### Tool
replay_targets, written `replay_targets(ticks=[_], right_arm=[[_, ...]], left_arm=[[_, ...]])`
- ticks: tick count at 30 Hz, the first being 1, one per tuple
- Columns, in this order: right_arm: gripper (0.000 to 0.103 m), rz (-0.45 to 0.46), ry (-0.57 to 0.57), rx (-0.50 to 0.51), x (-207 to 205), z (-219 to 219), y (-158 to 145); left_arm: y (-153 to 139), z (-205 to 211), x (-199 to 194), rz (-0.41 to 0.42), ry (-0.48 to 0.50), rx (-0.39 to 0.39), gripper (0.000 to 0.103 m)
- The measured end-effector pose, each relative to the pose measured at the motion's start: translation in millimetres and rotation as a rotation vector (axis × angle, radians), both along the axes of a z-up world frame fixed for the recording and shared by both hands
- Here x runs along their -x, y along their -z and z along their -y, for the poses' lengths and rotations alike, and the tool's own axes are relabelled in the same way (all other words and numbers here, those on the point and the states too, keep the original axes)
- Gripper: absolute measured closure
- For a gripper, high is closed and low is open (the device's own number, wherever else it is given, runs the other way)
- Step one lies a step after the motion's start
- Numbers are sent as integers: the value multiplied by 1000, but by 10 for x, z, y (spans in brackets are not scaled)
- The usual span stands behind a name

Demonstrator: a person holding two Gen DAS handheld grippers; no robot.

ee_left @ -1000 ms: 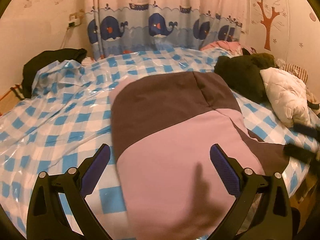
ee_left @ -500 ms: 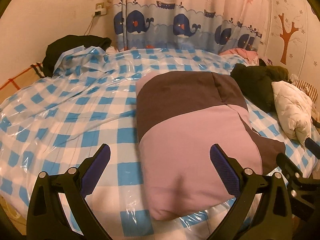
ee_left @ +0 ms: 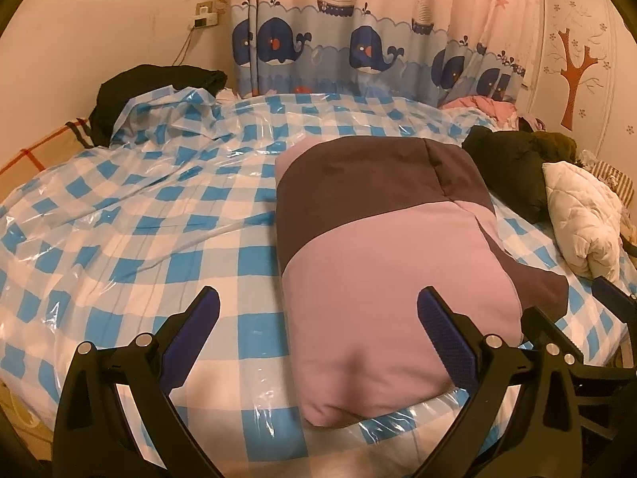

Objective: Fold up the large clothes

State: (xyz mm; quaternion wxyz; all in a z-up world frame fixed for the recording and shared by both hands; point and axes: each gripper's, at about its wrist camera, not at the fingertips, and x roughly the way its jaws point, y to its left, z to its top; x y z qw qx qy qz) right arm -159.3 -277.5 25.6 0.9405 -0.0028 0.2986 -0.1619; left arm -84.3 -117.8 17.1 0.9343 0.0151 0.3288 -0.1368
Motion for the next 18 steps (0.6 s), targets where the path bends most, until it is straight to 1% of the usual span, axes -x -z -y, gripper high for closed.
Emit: replay_targets(ticks=[18], right_arm=[[5,-10,10,-12,-22,36,18]], left_arm=[[25,47,-32,-8,6,-5,7]])
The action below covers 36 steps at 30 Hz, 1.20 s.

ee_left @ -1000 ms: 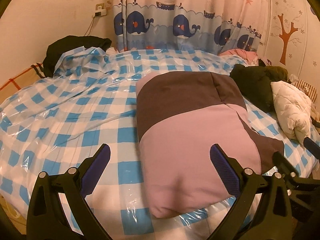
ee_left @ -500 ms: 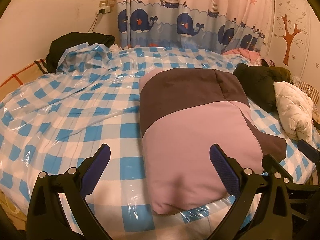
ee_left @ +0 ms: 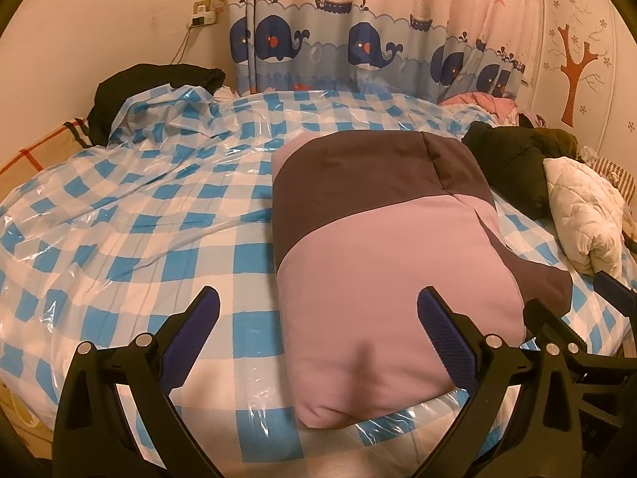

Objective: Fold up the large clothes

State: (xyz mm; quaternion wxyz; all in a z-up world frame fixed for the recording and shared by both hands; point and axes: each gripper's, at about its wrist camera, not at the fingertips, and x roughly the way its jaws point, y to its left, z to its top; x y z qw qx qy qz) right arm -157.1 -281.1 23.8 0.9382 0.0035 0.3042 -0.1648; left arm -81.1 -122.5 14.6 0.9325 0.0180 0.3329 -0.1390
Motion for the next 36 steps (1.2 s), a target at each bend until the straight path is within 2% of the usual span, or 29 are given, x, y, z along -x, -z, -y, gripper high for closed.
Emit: replay_targets(ticks=[36], right_arm=[[5,-7,-3,-8,25,29,26]], left_arm=[[33,99,-14,-6,11,-4,7]])
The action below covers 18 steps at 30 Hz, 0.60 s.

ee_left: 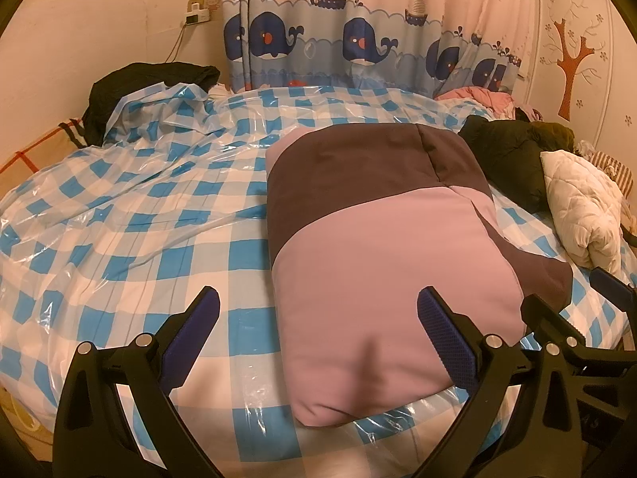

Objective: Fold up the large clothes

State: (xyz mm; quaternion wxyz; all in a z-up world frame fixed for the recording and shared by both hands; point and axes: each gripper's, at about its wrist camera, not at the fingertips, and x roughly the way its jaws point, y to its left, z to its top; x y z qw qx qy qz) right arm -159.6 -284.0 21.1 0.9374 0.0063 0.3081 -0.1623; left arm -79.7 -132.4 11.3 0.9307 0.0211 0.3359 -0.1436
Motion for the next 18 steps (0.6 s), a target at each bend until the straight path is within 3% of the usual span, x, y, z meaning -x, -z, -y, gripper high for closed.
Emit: replay_targets(ticks=[18], right_arm=[[5,-3,0,-1,28,7,19]], left_arm=[[4,9,4,-1,1,-1,7]])
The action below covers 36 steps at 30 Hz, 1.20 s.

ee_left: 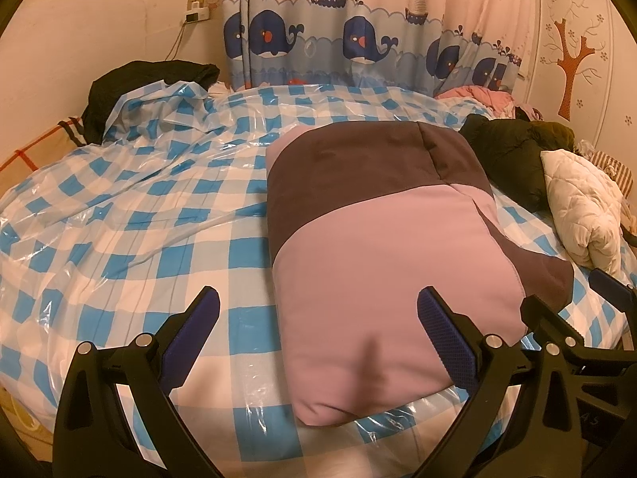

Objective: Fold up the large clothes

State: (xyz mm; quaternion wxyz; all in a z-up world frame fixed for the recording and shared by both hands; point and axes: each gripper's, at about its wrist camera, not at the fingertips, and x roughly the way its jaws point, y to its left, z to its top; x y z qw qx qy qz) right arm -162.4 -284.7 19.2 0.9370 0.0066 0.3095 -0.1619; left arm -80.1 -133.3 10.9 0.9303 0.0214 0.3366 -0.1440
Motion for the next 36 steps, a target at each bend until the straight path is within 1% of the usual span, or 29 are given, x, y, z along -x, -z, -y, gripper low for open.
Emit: replay_targets(ticks=[5,36], right_arm=[[5,0,0,0,10,4,10],[5,-4,-5,-2,-1,29,4]], left_arm=[[43,27,4,-3,7,-3,7],[54,51,6,-7,5,-4,7]])
